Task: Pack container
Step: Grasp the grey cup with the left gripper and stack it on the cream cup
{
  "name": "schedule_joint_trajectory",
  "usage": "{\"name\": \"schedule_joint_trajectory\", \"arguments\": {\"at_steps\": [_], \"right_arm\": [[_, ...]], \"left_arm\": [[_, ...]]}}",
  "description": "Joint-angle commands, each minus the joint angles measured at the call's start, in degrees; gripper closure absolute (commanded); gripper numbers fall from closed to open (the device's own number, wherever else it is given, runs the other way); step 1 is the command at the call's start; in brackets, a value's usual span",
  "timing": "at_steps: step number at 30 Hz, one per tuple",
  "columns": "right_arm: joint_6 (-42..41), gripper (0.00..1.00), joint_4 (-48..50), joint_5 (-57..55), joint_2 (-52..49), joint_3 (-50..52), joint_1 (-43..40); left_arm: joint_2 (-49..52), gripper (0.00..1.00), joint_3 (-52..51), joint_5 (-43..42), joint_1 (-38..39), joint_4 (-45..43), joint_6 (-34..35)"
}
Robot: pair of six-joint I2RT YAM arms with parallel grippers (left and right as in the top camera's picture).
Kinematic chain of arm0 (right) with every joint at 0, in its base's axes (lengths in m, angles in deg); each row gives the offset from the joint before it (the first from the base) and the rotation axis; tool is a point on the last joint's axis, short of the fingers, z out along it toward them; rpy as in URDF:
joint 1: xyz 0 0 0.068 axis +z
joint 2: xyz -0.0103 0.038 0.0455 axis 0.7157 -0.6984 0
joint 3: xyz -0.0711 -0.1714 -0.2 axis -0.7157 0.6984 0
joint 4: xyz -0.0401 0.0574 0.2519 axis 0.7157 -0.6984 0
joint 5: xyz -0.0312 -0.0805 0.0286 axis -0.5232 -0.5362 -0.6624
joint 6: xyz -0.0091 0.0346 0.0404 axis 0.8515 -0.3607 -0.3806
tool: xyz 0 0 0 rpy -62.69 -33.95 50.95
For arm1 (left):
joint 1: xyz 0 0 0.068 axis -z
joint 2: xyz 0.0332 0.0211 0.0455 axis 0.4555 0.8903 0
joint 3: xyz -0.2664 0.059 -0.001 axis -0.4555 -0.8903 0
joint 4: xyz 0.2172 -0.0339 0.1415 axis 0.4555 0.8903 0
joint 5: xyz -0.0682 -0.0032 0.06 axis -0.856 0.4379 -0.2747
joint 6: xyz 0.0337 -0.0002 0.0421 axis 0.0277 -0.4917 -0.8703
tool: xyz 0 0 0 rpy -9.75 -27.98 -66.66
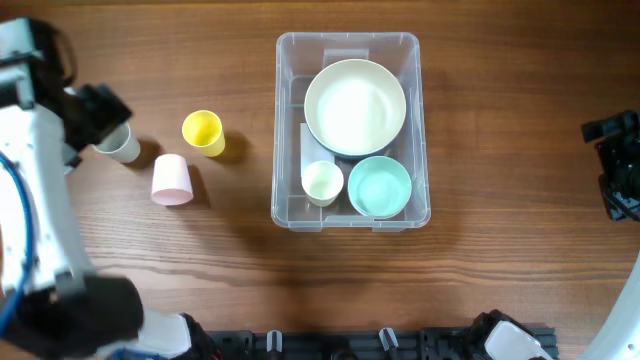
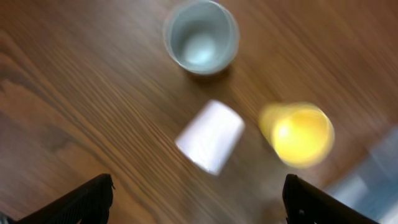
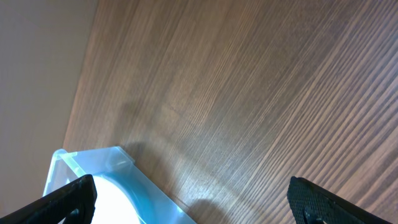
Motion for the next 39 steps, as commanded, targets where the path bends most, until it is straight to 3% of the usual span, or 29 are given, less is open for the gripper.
{"name": "schedule_joint_trajectory", "arguments": {"at_steps": [1, 7, 11, 13, 14, 15, 16, 23, 25, 28, 30, 35, 39], "right_arm": [[-0.4, 0.0, 0.2, 0.5, -0.2, -0.2, -0.2], [-0.4, 0.0, 0.2, 0.5, -0.2, -0.2, -0.2], [-0.4, 0.0, 0.2, 0.5, -0.2, -0.2, -0.2], [-0.4, 0.0, 0.2, 0.5, -0.2, -0.2, -0.2], [-0.4, 0.0, 0.2, 0.5, -0.2, -0.2, -0.2], [-0.4, 0.0, 0.2, 0.5, -0.2, -0.2, -0.2], [-0.4, 0.0, 0.2, 0.5, -0.2, -0.2, -0.2], [-0.4, 0.0, 0.2, 0.5, -0.2, -0.2, -0.2], [-0.4, 0.0, 0.2, 0.5, -0.2, -0.2, -0.2], [-0.4, 0.0, 0.2, 0.5, -0.2, -0.2, -0.2], [-0.4, 0.0, 0.2, 0.5, -0.2, -0.2, -0.2], [-0.4, 0.0, 0.2, 0.5, -0.2, -0.2, -0.2], [-0.4, 0.0, 0.2, 0.5, -0.2, -0.2, -0.2]], "left_arm": [[9.0, 0.12, -0.1, -4.5, -7.5, -3.0, -2.7], [24.2, 0.17, -0.1, -5.5, -11.8, -10.6, -4.5], [28.1, 0.32, -0.1, -9.1, -11.7, -14.5, -7.1], [28.1, 0.6, -0.1, -9.4, -11.7, -15.3, -7.1], [28.1, 0.82, -0.1, -9.3, -11.7, -15.2, -7.1], [27.9, 0.93, -0.1, -9.4, -11.7, -14.8, -7.1], [27.2, 0.96, -0.1, -9.4, -11.7, -14.5, -7.1], [8.8, 0.96, 0.5, -14.1, -10.7, -7.4, -7.2], [-0.4, 0.96, 0.5, -17.3, -6.2, -2.1, -9.8], [-8.9, 0.96, 0.5, -16.4, 5.7, 3.2, -11.5], [-11.9, 0.96, 0.2, -13.3, 20.0, 3.1, -9.1], [-7.3, 0.95, -0.9, -4.2, 45.1, -1.0, 0.1], [0.8, 0.94, -1.9, -4.0, 54.1, -5.9, 2.6]]}}
